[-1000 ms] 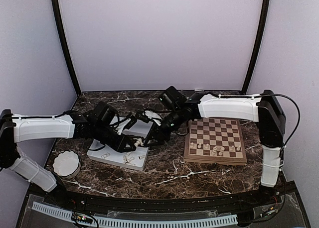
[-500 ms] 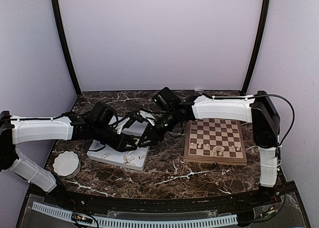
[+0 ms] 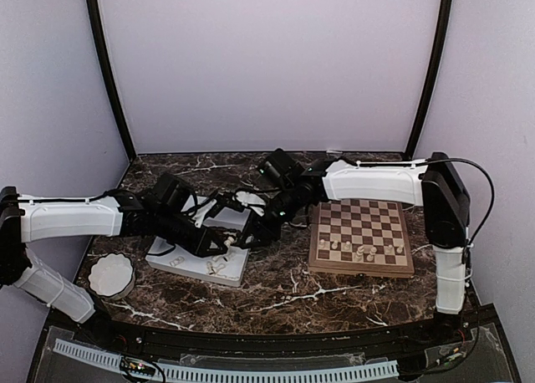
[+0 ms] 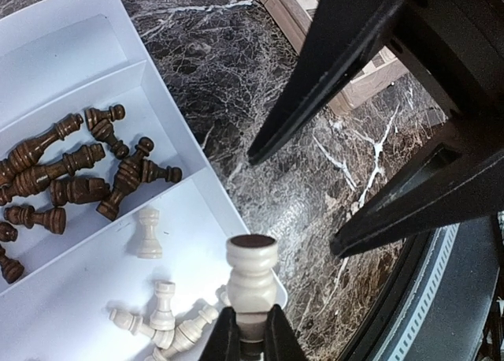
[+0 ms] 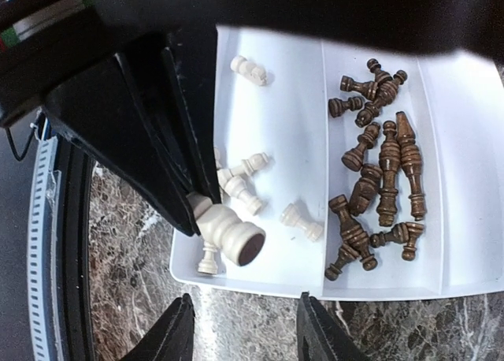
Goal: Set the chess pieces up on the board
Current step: Pass from the left arm to the right
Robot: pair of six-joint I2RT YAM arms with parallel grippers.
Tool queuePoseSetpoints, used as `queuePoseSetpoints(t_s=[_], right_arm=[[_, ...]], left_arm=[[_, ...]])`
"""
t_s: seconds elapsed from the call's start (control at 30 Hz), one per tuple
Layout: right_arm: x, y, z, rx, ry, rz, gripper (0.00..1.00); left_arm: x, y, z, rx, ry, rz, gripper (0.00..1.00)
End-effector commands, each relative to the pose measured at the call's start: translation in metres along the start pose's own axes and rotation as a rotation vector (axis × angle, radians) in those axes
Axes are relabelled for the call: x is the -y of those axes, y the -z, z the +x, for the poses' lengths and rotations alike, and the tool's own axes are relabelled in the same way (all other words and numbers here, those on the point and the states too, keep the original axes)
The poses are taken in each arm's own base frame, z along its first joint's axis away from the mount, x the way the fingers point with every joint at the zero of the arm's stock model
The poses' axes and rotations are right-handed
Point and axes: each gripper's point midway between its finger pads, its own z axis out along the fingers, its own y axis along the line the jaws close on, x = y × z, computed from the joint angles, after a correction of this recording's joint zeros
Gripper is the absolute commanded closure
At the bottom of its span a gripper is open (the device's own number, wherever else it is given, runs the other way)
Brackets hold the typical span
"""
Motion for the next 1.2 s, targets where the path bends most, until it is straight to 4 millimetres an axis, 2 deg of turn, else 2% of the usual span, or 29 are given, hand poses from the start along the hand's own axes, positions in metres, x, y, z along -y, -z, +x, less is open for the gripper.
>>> queuePoseSetpoints(t_s=[0.0,0.13,0.27,0.53,0.93,1.03,1.17], right_arm=[[-0.013,0.025,-0.003,-0.022,0.236,0.049,0.54],[-0.024,0.032,0.002,-0.098,0.474,0.09,0.54],[-0.019,0.033,0.001,-0.168,0.581,0.172,0.53],[-0.027,0.013,0.01,-0.253,0.687,0.208,0.51],[-0.031,-0.02,0.009,-0.297,0.788,0.27,0.52],[-0.028,-0.028,0.01,-0.307,0.806,0.285,0.56],[-0.014,-0.031,0.003,-0.304,0.781,0.361,0.76]], left_arm=[[0.005,-0.001,0.006,-0.015,-0.008,0.055,0.96],[0.014,-0.006,0.014,-0.08,-0.015,0.121,0.96],[0.018,-0.011,0.015,-0.116,-0.023,0.16,0.96],[0.03,-0.011,0.013,-0.138,-0.024,0.235,0.95],[0.038,-0.007,0.013,-0.156,-0.045,0.277,0.95],[0.037,-0.006,0.011,-0.153,-0.049,0.276,0.96],[0.028,-0.008,0.013,-0.158,-0.044,0.246,0.93]])
